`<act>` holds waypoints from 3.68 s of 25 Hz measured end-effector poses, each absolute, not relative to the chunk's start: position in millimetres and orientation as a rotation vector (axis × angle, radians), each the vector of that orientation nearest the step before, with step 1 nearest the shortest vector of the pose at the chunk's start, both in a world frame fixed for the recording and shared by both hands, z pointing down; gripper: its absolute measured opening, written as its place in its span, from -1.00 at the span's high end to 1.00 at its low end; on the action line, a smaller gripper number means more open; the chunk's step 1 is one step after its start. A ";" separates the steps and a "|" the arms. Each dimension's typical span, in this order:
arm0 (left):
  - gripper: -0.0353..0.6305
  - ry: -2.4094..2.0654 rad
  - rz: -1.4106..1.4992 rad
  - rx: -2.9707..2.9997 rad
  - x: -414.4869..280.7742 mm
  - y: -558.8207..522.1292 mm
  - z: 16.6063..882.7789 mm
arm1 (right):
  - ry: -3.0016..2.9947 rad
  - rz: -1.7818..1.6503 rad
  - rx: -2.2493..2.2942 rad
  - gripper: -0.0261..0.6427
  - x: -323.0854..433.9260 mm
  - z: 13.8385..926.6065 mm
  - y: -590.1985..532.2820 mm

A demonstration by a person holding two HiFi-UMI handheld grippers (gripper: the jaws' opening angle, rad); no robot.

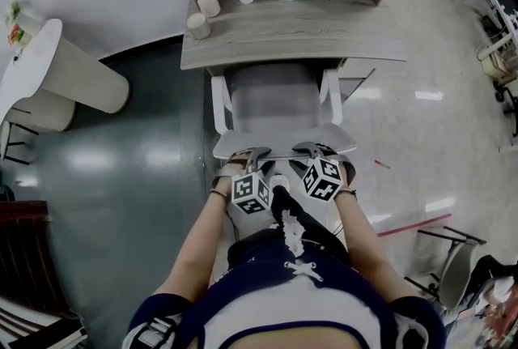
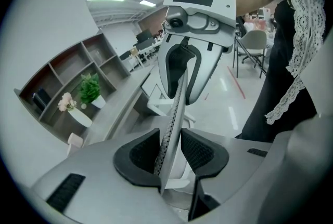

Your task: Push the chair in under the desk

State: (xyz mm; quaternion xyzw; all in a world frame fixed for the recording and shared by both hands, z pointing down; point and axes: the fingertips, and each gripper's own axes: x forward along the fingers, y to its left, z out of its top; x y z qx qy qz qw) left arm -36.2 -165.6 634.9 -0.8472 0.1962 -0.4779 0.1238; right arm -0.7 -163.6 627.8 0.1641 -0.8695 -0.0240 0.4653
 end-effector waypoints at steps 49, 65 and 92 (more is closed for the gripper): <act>0.51 0.550 -1.359 -2.487 -23.7 -165.7 632.7 | -1.903 -0.120 0.540 0.50 61.8 650.2 -174.0; 0.51 0.540 -1.364 -2.496 -26.8 -173.2 632.4 | -1.881 -0.152 0.529 0.50 58.6 651.2 -183.5; 0.51 0.550 -1.368 -2.507 -24.5 -218.9 631.2 | -1.876 -0.137 0.501 0.50 60.7 651.8 -228.1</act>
